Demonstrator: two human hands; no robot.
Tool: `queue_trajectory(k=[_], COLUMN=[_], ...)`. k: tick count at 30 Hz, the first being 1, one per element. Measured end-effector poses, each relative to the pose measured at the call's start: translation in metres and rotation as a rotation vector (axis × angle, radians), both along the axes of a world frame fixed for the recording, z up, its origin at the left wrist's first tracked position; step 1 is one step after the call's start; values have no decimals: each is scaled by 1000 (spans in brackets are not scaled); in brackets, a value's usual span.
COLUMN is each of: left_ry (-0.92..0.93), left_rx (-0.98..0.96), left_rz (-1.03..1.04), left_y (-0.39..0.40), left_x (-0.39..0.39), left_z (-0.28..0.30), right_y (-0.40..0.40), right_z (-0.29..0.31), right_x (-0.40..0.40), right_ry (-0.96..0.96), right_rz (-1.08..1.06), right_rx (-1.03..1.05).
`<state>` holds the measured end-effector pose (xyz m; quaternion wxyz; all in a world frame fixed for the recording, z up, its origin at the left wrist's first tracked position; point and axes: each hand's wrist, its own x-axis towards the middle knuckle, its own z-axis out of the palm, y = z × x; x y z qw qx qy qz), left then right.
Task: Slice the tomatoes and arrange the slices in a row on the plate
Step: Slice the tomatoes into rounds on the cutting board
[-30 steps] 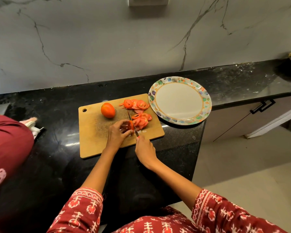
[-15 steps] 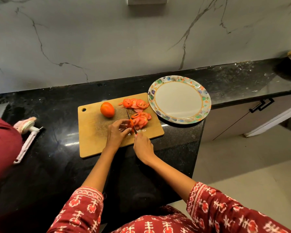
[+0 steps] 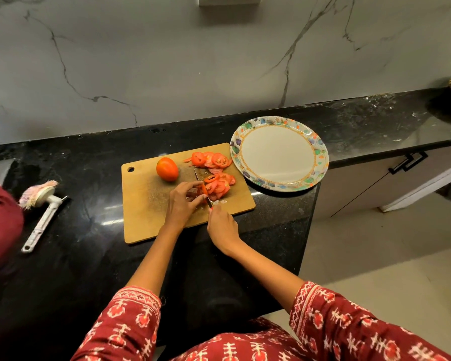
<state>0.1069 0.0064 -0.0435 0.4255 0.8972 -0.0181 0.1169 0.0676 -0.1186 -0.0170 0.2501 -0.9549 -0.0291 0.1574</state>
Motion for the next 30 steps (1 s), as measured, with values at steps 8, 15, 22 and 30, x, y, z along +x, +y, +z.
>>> queue_trajectory(k=[8,15,22,30], left_ry=[-11,-20,-17,-24], left_rx=[-17,-23,-10,-22], left_rz=[25,20,23,38], left_y=[-2,-2,-2,-2], left_x=[0,-1,-1,-1], left_z=[-1,-2,0,0], right_y=[-2,3,-2,7], right_z=[-2,-2,-7,-3], right_x=[0,4,-2,8], right_ry=[-8,7,11,45], right_rz=[14,7,17,0], right_rx=[-12,2,7,8])
